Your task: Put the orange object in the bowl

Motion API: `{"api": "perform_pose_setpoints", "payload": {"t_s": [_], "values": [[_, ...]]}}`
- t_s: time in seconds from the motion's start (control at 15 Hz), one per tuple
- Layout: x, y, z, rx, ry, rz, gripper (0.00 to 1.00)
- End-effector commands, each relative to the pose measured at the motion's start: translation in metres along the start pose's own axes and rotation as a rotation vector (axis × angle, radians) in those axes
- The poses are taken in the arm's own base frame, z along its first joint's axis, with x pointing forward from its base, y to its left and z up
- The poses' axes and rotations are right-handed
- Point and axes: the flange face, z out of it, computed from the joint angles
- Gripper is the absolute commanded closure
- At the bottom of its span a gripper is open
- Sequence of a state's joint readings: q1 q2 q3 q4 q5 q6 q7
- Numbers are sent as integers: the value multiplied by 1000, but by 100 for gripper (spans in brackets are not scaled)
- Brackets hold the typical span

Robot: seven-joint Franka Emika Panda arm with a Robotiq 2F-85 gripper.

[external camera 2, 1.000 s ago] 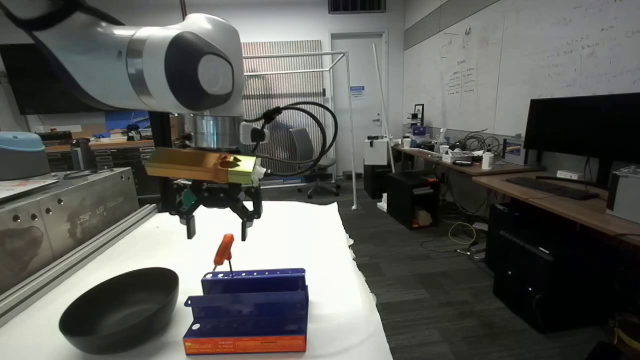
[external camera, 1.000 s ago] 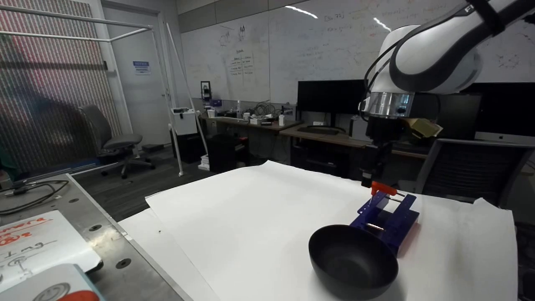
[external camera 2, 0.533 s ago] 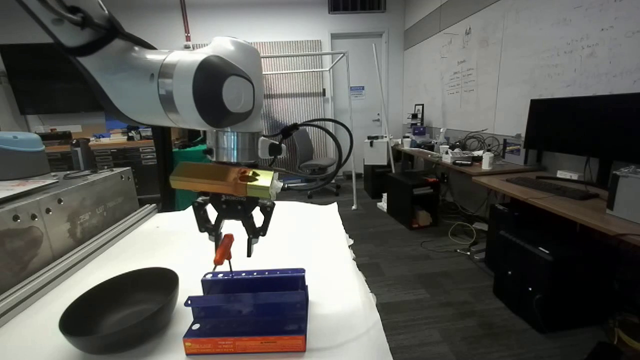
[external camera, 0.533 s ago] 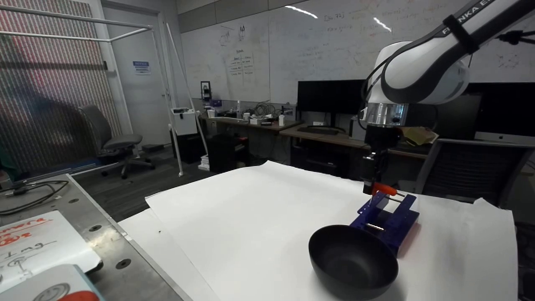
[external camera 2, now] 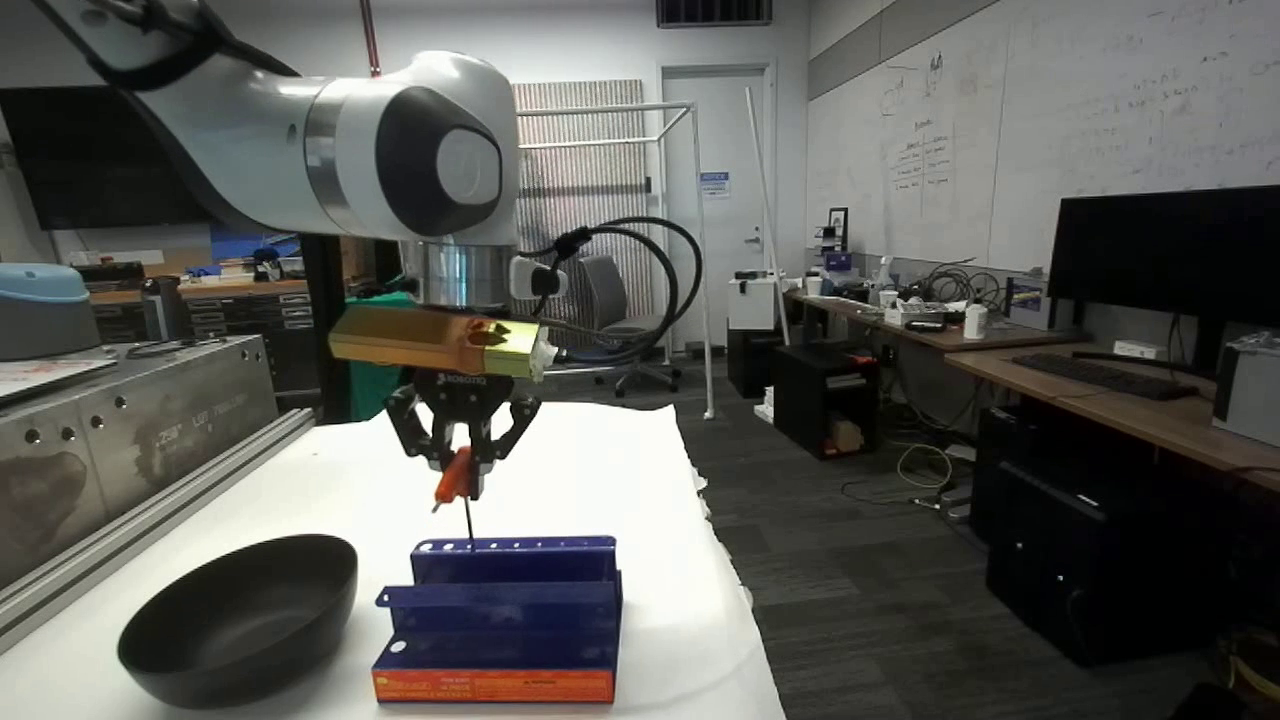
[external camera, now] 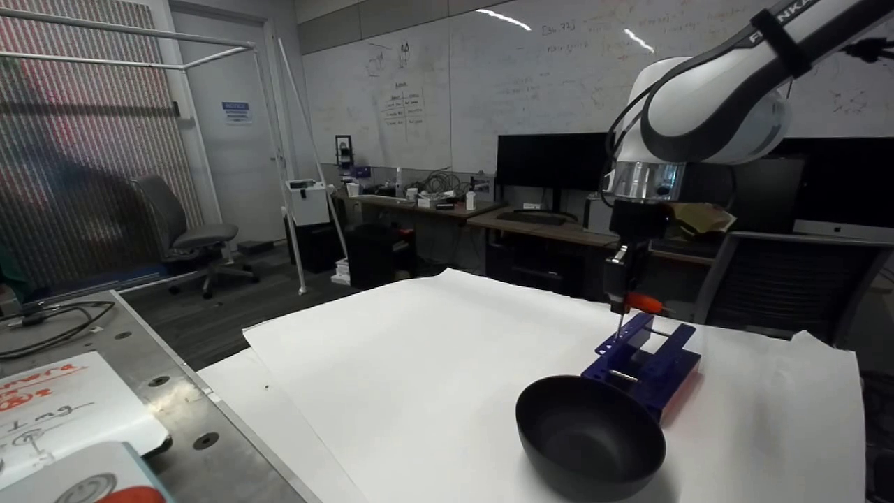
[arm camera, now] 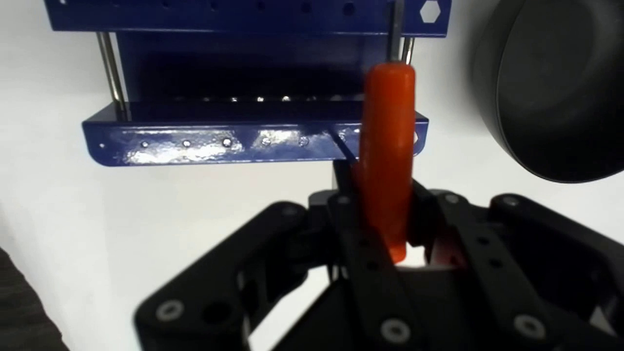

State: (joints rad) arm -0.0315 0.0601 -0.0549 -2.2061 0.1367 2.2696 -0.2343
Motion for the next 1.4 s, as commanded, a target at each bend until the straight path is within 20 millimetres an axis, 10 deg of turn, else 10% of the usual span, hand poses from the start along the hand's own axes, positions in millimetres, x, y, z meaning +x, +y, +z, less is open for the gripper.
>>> {"api": "perform_pose_setpoints", "payload": {"t_s": [0.0,0.4,1.2,1.33], "values": [[-17,-23,-65,-27,71,7,95],[-39,-76,-122,227,76,-51,95],[-38,-112,44,383,-37,-70,92],[-34,-117,51,375,-26,-78,55]]}}
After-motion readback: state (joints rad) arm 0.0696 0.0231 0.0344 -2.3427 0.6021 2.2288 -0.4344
